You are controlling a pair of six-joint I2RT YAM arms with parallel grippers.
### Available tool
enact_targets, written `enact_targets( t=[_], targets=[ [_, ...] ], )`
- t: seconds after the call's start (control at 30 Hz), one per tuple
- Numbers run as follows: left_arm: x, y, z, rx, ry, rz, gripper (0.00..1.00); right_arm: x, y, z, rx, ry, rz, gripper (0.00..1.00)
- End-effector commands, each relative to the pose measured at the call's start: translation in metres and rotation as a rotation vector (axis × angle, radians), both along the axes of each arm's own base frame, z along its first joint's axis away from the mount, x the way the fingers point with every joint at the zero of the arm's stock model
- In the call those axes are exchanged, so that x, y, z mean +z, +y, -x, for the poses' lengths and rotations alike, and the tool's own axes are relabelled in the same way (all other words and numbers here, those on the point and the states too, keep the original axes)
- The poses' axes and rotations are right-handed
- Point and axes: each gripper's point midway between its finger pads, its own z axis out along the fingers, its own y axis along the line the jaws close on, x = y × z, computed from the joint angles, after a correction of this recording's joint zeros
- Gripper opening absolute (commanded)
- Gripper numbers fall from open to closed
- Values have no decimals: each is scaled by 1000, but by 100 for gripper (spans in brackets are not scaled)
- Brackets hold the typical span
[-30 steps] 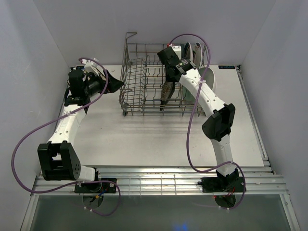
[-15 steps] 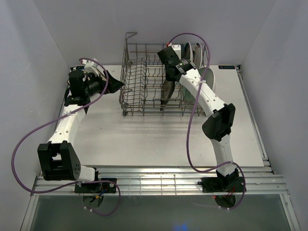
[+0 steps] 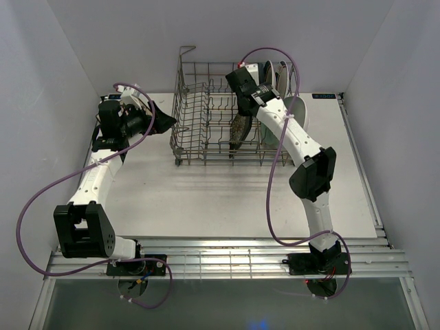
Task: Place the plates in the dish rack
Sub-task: Insert the plate into the dish rack.
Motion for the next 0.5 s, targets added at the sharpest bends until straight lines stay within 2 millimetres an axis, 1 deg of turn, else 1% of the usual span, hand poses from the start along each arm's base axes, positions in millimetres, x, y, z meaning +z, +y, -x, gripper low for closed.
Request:
enact_targets(
  t=[0.0, 0.07, 0.1, 0.13, 0.2, 0.27, 0.3, 0.33, 0.43, 0.47],
  targets=[
    [13, 1, 7, 6, -39, -12, 98, 24, 8, -3, -2, -95, -39, 8],
    [13, 1, 7, 8, -40, -14, 98, 29, 7, -3, -9, -117, -23, 8],
    [13, 1, 7, 8, -40, -14, 98, 34, 9, -2, -7, -135, -25, 8],
    [13, 1, 7, 8, -42, -14, 98, 36, 5, -2, -17, -145, -7, 8],
    [12, 0, 6, 5, -39, -13, 98, 43, 10, -1, -13, -171, -7, 8],
    [12, 1, 7, 5, -35, -13, 98, 47, 9, 0, -21, -191, 16, 8],
    [11, 0, 7, 3, -34, -13, 98, 51, 13, 2, -13, -209, 13, 8],
    [10, 1, 7, 4, -32, -14, 98, 52, 13, 3, -15, -218, 35, 8],
    [11, 2, 8, 8, -34, -19, 98, 61, 17, 6, -25, -263, 52, 8],
    [10, 1, 8, 6, -35, -20, 98, 60, 17, 8, -22, -269, 73, 8]
  ],
)
